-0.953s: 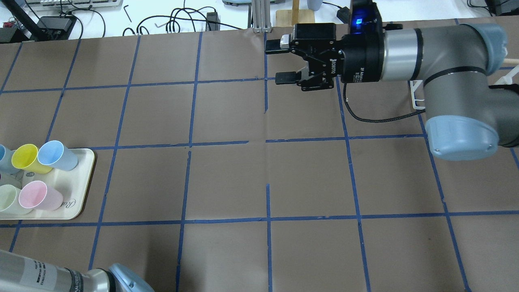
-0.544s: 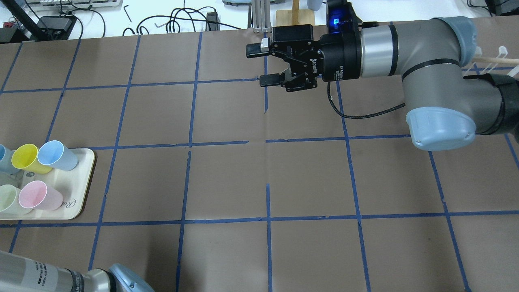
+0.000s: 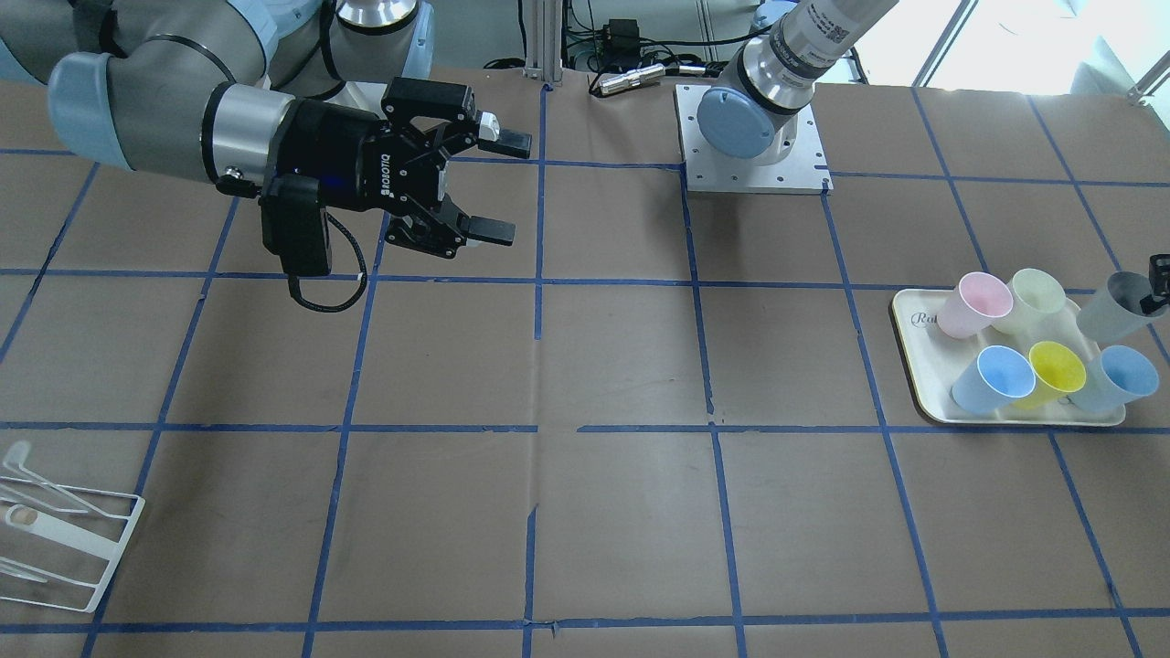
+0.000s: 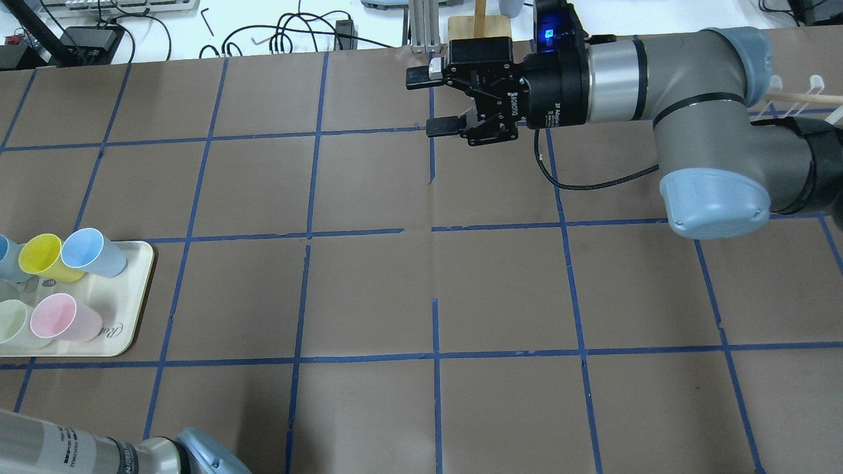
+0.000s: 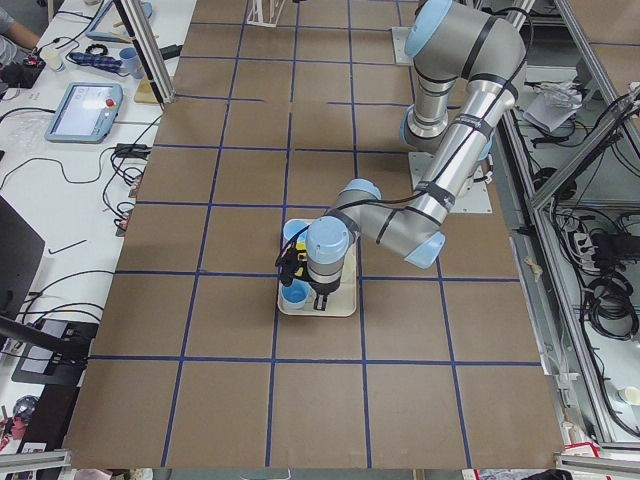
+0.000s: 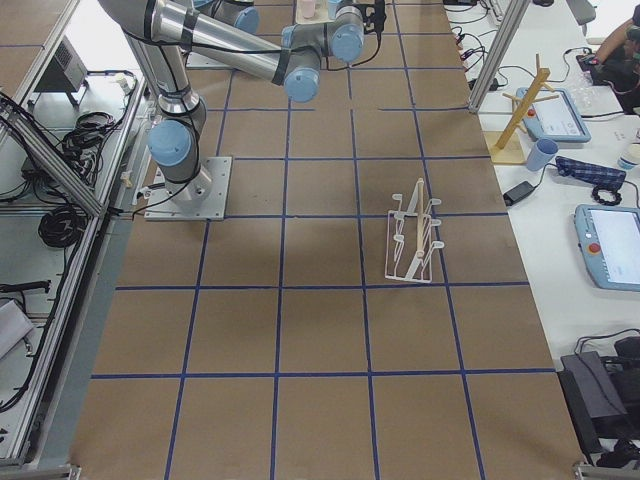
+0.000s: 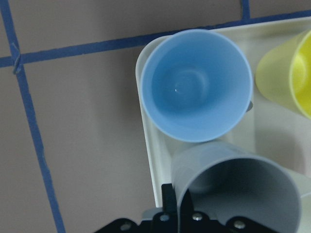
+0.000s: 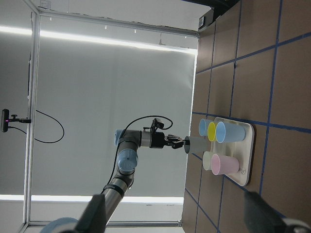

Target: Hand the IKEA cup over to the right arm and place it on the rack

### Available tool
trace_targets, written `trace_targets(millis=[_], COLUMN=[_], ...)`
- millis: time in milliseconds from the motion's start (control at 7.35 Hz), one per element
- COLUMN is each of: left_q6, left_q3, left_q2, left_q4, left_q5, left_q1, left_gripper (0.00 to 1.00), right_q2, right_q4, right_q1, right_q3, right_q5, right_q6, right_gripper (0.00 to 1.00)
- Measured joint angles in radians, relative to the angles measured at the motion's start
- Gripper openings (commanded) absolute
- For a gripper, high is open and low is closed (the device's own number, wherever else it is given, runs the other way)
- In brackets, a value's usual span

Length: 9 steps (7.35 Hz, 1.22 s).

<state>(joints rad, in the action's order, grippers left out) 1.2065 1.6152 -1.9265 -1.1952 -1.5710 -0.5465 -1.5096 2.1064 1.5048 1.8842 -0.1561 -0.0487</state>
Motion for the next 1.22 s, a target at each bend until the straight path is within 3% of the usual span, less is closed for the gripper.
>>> trace_targets(millis=[408,953,1225], left_q6=[0.051,0.110,0.144], left_q3=[-0.173,-0.222,-0.216], left_q2=[0.052,0.067,0.084], left_q4=[-0.415,-0.893,-1.070], left_q5=[0.072,0.375,0.569], left_q1=[0.018,-0.161,-0.284], left_gripper=[0.01,0.01,0.01], right_q2=[-0.003,-0.014,-0.007], right_q4=[0.004,0.006,0.001], right_q1=[-0.008,0.002,0.003], right_q3=[-0.009,0.003,0.005], right_q5=[0.055,0.100,0.102], right_q6=[-0.146,-0.235,-0.265], right_gripper=[1.00,1.00,1.00])
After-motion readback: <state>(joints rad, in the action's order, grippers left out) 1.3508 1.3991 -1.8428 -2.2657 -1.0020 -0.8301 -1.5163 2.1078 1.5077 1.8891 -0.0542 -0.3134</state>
